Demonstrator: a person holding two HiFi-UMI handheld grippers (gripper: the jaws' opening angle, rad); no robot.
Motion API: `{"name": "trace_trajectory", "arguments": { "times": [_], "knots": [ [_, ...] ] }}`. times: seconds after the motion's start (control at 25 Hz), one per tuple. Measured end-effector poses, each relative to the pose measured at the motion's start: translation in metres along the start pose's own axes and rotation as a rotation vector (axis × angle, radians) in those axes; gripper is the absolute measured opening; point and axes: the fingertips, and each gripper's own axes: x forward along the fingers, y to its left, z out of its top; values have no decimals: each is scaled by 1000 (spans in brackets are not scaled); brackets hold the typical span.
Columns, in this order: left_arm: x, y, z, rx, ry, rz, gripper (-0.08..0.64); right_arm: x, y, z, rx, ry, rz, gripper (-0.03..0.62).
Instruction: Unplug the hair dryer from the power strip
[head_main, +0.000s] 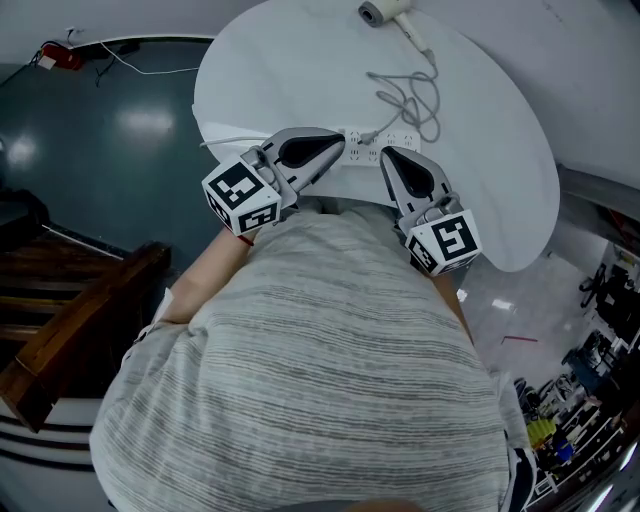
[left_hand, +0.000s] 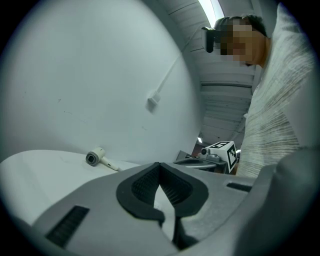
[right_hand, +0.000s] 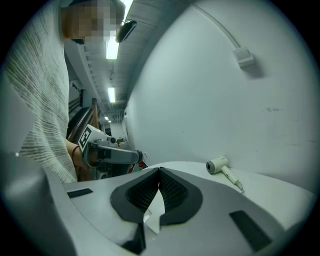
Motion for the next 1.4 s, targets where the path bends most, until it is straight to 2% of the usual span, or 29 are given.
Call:
{"name": "trace_trajectory", "arguments": {
  "times": [0.84, 1.4],
  "knots": [
    [4, 11, -1, -22, -8, 1, 6, 13, -13, -14, 37, 52, -18, 25],
    [10, 14, -9, -30, 24, 8, 6, 14, -15, -20, 48, 68, -6, 25]
  ]
}}
